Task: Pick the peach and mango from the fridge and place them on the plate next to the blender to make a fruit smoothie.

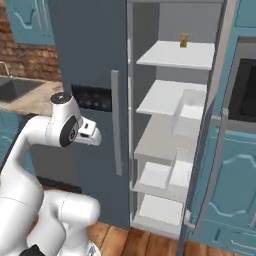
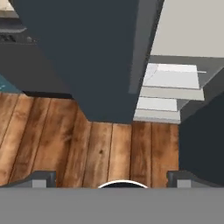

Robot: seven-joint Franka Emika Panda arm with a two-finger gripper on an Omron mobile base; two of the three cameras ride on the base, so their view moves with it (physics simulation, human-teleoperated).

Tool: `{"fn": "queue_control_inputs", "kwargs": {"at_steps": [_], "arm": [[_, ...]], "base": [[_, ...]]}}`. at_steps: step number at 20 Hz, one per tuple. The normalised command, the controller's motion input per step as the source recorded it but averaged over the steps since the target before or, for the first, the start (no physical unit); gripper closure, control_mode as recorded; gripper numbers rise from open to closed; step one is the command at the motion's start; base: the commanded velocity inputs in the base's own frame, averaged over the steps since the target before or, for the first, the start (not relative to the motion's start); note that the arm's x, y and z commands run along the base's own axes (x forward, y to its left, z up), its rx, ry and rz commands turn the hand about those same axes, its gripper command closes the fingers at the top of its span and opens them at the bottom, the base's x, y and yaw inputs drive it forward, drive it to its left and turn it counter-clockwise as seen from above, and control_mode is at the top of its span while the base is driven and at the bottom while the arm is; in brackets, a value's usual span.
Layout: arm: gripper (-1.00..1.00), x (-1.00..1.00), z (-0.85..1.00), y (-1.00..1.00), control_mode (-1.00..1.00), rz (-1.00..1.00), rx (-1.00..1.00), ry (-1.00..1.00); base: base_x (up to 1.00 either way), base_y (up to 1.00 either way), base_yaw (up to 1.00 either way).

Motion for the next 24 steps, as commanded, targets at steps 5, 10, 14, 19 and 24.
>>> {"fn": "queue_control_inputs", "kwargs": {"at_steps": [5, 10, 14, 19, 24], "arm": [[-1.00, 0.00, 0.00, 0.00, 1.00, 0.00, 0.00, 0.00], [-1.00, 0.00, 0.00, 0.00, 1.00, 0.00, 0.00, 0.00], [-1.00, 0.00, 0.00, 0.00, 1.00, 0.00, 0.00, 0.00], [-1.00, 0.00, 0.00, 0.00, 1.00, 0.00, 0.00, 0.00], [-1.00, 0.00, 0.00, 0.00, 1.00, 0.00, 0.00, 0.00]], "base": [[0.32, 0.00, -0.74], [0.85, 0.00, -0.37], [0.77, 0.00, -0.13], [0.53, -0.19, -0.02], [0.44, -0.25, -0.04]]}}
